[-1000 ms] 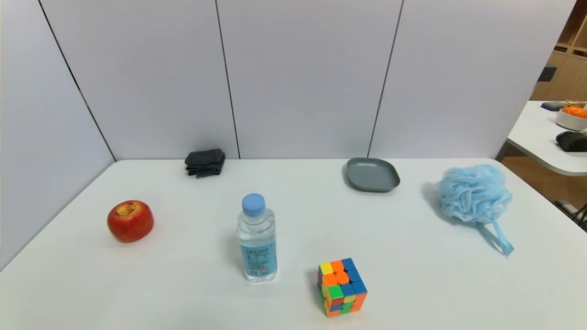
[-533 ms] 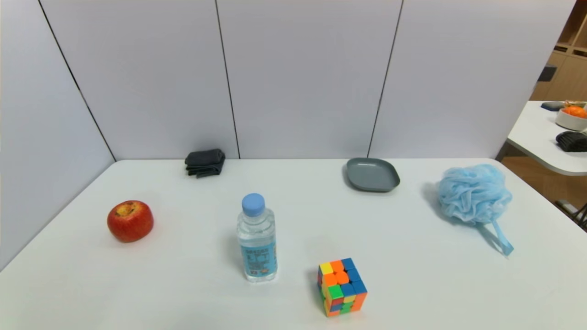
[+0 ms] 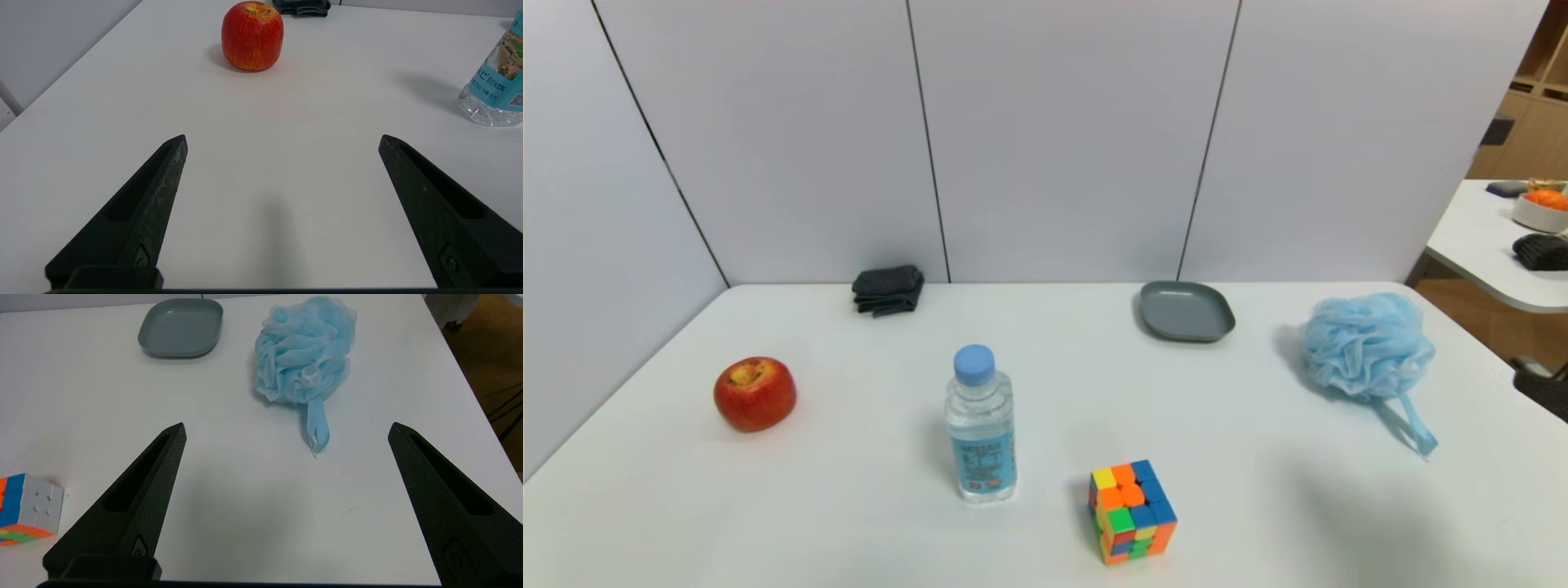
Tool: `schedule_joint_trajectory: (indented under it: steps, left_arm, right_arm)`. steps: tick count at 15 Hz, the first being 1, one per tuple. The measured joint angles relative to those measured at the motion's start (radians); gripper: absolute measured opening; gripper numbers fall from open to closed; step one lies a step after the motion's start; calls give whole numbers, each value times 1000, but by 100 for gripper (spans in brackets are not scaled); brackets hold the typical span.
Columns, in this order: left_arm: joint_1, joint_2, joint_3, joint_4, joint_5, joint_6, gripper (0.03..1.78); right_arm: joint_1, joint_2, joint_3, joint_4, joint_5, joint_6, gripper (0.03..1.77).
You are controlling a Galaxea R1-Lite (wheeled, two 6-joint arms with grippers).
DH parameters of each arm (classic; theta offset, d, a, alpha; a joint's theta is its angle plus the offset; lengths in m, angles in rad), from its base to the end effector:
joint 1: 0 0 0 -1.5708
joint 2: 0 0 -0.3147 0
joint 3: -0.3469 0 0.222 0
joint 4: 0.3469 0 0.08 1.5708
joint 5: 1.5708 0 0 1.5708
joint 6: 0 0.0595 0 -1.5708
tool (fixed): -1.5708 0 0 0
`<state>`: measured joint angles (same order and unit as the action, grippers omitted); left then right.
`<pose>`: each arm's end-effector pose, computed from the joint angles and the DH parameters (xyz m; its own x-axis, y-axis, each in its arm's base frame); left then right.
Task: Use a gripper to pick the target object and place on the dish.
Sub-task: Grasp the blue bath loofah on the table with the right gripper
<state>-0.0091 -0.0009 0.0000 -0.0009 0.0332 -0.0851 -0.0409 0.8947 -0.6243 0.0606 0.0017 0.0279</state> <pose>0.0335 0.0017 0.0756 0.9997 0.0241 0.0018 -0.0239 0.9961 -0.0851 0.1562 -0.0063 0.2171 0.9450 -0.0370 -0.3250 0.0483 0.9985 0.0269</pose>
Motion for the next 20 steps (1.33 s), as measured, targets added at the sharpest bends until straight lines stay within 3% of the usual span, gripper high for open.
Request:
schedule_joint_trajectory:
  steps: [6,9,15,20]
  left_arm:
    - [0,0,0,0,0,0,169]
    - [0,0,0,0,0,0,169]
    - [0,0,0,0,0,0,169]
    - [0,0,0,0,0,0,169]
  right_arm:
    - [-24,576,-470,110,-1,1,171]
    - [-37,785,-640,137,-4,0,171]
    - [-53,977,-870,414,-45,1,171]
    - [-53,1031,-871,418,-67,3,171]
